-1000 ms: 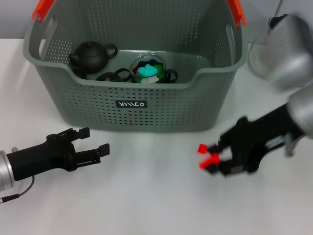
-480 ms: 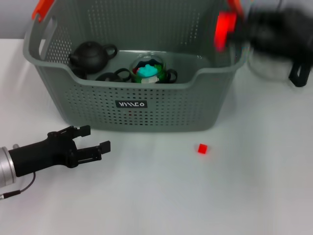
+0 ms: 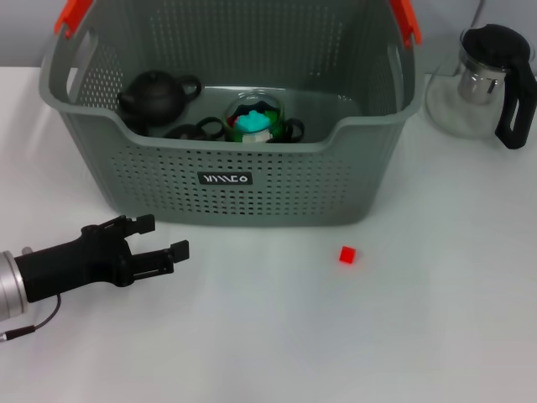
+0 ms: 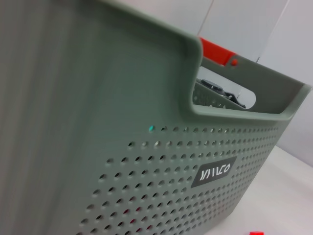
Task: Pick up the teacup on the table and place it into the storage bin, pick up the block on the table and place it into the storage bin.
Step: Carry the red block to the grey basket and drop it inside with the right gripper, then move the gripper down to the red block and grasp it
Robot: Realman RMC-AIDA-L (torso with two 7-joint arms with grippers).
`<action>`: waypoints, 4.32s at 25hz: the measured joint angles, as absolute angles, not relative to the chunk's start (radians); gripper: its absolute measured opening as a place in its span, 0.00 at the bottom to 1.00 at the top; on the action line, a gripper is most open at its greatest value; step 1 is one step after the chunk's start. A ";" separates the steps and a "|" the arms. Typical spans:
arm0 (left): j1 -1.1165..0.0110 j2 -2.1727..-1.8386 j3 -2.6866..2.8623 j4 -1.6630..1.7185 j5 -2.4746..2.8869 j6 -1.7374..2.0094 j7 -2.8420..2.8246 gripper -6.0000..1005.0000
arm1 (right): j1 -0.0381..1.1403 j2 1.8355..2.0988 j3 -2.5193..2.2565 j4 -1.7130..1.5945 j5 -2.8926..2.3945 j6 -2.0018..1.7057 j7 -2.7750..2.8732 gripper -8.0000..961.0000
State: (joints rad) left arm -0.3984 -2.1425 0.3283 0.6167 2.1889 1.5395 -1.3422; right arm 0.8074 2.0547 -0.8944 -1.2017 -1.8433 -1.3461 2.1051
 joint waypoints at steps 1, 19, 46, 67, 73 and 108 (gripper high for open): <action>-0.398 -2.143 0.328 0.617 2.189 1.539 -1.342 0.92 | 0.843 2.051 -0.925 -1.207 -1.919 -1.323 2.158 0.43; -0.395 -2.150 0.326 0.617 2.189 1.538 -1.344 0.92 | 1.208 2.100 -1.250 -0.801 -2.535 -1.005 2.410 0.46; -0.402 -2.145 0.325 0.620 2.189 1.511 -1.348 0.92 | 0.479 2.041 -0.983 -1.318 -1.499 -1.909 1.929 0.98; -0.389 -2.144 0.319 0.620 2.189 1.488 -1.354 0.92 | 0.869 2.099 -1.432 -1.259 -2.487 -1.850 2.291 0.89; -0.387 -2.145 0.319 0.618 2.189 1.482 -1.355 0.92 | 0.895 2.102 -1.559 -1.152 -2.523 -1.706 2.303 0.89; -0.382 -2.148 0.319 0.618 2.189 1.471 -1.354 0.92 | 1.033 2.111 -1.754 -0.763 -2.497 -1.284 2.366 0.89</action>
